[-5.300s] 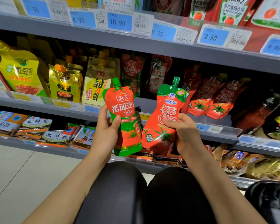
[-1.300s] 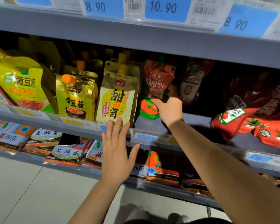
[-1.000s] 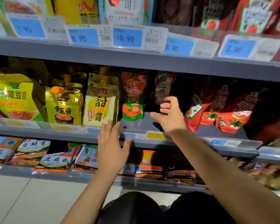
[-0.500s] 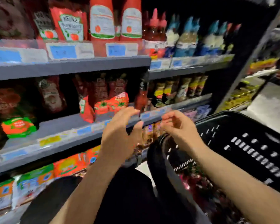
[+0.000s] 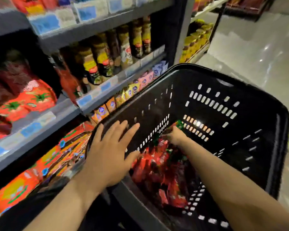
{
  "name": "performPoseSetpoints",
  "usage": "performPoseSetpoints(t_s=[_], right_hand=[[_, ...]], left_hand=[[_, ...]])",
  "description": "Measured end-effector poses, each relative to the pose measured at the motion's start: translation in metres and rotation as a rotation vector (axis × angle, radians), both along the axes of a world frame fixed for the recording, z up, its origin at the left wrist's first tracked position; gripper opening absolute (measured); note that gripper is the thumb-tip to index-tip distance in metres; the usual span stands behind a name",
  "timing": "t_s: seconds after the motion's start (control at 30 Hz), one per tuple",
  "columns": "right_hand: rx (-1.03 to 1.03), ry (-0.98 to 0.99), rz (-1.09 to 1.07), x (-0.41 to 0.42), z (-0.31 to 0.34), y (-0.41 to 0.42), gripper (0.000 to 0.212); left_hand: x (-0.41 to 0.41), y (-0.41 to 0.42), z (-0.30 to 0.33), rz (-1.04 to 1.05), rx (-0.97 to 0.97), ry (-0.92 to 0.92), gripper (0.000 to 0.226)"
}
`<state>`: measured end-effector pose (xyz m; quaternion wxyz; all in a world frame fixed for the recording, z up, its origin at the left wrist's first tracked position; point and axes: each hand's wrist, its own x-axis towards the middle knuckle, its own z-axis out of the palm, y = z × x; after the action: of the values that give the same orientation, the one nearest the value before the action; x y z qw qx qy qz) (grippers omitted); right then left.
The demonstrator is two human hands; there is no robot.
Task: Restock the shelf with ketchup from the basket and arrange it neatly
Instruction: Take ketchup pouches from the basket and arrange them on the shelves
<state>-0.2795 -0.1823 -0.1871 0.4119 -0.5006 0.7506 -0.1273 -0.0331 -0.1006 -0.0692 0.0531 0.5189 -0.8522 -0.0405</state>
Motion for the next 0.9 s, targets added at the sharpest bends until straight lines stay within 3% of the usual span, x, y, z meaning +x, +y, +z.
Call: performPoseSetpoints(t_s=[0.1,0.23,0.4,0.53,0.73,0.83,0.9], right_hand=[[0.162,0.076,0.010,0.014,-0.037,0.008,0.048],[0.187,0.032,-0.228,0.038,-0.057,0.021,0.080],[0.192,-0.026,-0.347,0.068,-0.066,0.040,0.089],[0.238,0.096,-0.375,0.091,-0.060,0.030,0.070],[0.202,-0.193,-0.611,0.076,-0.055,0.025,0.032],[0.091,-0.369,-0.632,0.062,-0.031,0.030,0.019],[-0.044,-0.356,-0.554,0.052,-0.003,0.029,0.012]], left_hand=[[0.001,0.000,-0.005,0.077,-0.020,0.079,0.061],[-0.002,-0.003,-0.006,0.102,-0.027,0.043,0.057],[-0.002,-0.002,-0.005,0.118,-0.049,0.050,0.055],[-0.001,-0.002,-0.004,0.113,-0.047,0.071,0.055],[0.000,-0.003,-0.003,0.123,-0.014,0.137,0.054],[-0.002,-0.002,-0.005,0.113,-0.055,0.213,0.047],[-0.006,-0.002,-0.003,0.113,-0.059,0.327,0.041]])
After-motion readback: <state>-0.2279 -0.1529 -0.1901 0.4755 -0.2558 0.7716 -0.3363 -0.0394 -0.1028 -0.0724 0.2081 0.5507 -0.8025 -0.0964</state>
